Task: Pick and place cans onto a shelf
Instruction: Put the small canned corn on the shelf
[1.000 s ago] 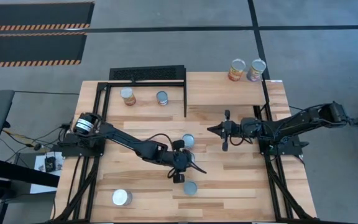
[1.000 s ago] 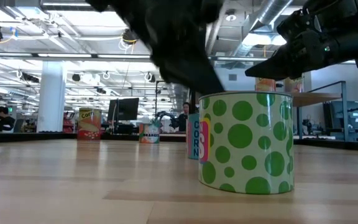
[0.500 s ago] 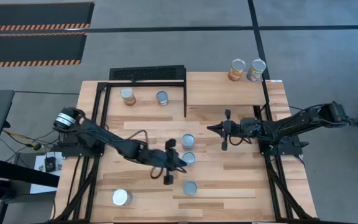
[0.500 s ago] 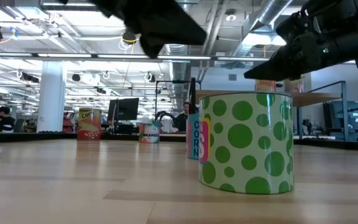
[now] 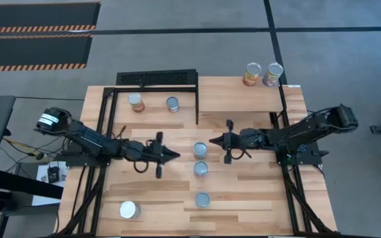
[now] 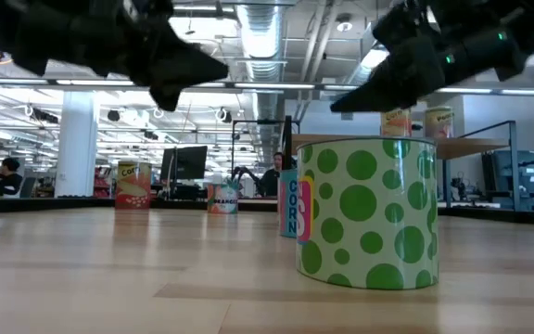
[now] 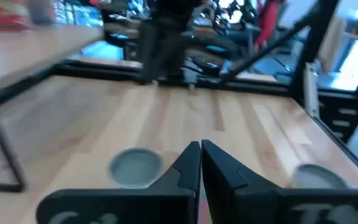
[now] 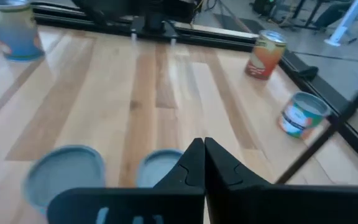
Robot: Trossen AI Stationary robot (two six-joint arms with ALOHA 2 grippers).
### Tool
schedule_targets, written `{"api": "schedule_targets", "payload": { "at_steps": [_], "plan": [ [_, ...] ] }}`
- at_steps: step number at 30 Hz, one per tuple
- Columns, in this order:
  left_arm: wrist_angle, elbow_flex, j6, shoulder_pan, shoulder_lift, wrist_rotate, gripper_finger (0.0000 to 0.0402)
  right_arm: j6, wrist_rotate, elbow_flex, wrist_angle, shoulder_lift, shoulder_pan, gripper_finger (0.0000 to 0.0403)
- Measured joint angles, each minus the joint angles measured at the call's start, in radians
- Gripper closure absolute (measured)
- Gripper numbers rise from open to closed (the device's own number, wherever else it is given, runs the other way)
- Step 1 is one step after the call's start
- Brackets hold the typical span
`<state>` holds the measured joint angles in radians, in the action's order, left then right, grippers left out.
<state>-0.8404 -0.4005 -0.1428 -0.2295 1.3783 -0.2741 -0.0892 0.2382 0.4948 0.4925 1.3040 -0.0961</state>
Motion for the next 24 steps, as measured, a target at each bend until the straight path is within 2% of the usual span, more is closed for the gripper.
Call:
{"api": "schedule_targets", "payload": {
  "at_steps": [3,10,18,24],
  "plan": [
    [-0.104,0.078,0.022,0.045,-0.027,0.010,0.0398,0.008,0.000,0.076,-0.086,0.026,-0.029,0.0390],
    [-0.227,0.178,0.053,0.188,-0.046,0.134,0.0397,0.093,-0.002,0.233,-0.285,0.111,-0.088,0.0360],
    [-0.226,0.188,0.080,0.279,-0.043,0.190,0.0397,0.153,0.028,0.368,-0.501,0.198,-0.156,0.0287],
    [-0.205,0.187,0.086,0.298,-0.043,0.190,0.0397,0.152,0.021,0.406,-0.531,0.232,-0.167,0.0237]
  ]
}}
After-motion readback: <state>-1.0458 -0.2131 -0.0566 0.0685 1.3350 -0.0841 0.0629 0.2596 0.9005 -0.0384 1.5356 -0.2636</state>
